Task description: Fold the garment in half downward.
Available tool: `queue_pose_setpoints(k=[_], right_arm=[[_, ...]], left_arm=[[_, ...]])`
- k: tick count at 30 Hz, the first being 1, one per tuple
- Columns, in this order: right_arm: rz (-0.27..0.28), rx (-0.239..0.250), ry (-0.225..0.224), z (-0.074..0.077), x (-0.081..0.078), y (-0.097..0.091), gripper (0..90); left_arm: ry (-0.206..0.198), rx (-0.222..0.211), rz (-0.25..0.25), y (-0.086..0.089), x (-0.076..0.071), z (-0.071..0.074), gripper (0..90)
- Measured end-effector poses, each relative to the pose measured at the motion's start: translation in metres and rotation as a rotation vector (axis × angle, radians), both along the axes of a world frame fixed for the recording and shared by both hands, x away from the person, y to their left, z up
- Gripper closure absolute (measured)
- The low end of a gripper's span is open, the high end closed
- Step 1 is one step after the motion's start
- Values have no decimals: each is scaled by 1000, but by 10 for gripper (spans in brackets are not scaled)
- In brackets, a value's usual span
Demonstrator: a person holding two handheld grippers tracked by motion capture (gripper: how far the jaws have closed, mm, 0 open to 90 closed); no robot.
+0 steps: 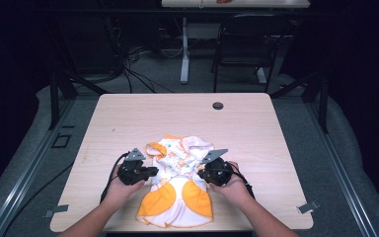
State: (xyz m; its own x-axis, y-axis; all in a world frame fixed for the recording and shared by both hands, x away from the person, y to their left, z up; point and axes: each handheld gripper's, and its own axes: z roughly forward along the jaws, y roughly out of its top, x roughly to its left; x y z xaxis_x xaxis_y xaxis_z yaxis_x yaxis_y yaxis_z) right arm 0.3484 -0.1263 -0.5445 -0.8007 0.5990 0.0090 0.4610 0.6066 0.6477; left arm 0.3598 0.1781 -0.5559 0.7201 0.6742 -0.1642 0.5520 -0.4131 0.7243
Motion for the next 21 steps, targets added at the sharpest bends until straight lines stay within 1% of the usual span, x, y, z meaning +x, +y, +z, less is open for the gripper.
queue_pose_setpoints(k=[1, 2, 3, 4, 5, 6, 7, 10, 13, 15, 16, 17, 18, 20, 21], right_arm=[[0, -12, 1, 3, 6, 0, 842], [1, -15, 3, 5, 8, 1, 838], [-1, -18, 1, 6, 10, 1, 832], [-1, -18, 1, 6, 10, 1, 832], [-9, -24, -1, 8, 17, 1, 823], [-11, -24, -1, 9, 20, 1, 818], [-17, -27, -1, 10, 23, 1, 814], [-28, -20, -1, 12, 31, 1, 806], [-41, -26, -3, 14, 41, 2, 798], [-51, -20, -9, 14, 45, 2, 794], [-52, -20, -3, 15, 47, 3, 792], [-63, -30, -8, 16, 55, 4, 787], [-69, -34, -10, 17, 58, 4, 784], [-79, -32, -7, 18, 64, 5, 779], [-81, -33, -13, 18, 67, 6, 777]], left_arm=[[-15, 12, 5, 1, 7, 4, 823], [-13, 3, 13, 1, 9, 4, 818], [-7, 6, 19, 2, 12, 6, 812], [-7, 6, 19, 2, 12, 6, 807], [-8, 13, 29, 3, 18, 9, 804], [-13, 16, 33, 3, 21, 10, 797], [-10, 13, 39, 3, 23, 10, 790], [-17, 29, 43, 2, 31, 13, 778], [-22, 39, 52, 0, 40, 18, 760], [-26, 44, 54, 0, 43, 19, 759], [-23, 41, 62, -1, 47, 20, 757], [-25, 51, 68, -2, 53, 23, 752], [-31, 57, 71, -3, 56, 24, 750], [-30, 57, 80, -5, 63, 24, 746], [-28, 64, 82, -6, 66, 25, 746]])
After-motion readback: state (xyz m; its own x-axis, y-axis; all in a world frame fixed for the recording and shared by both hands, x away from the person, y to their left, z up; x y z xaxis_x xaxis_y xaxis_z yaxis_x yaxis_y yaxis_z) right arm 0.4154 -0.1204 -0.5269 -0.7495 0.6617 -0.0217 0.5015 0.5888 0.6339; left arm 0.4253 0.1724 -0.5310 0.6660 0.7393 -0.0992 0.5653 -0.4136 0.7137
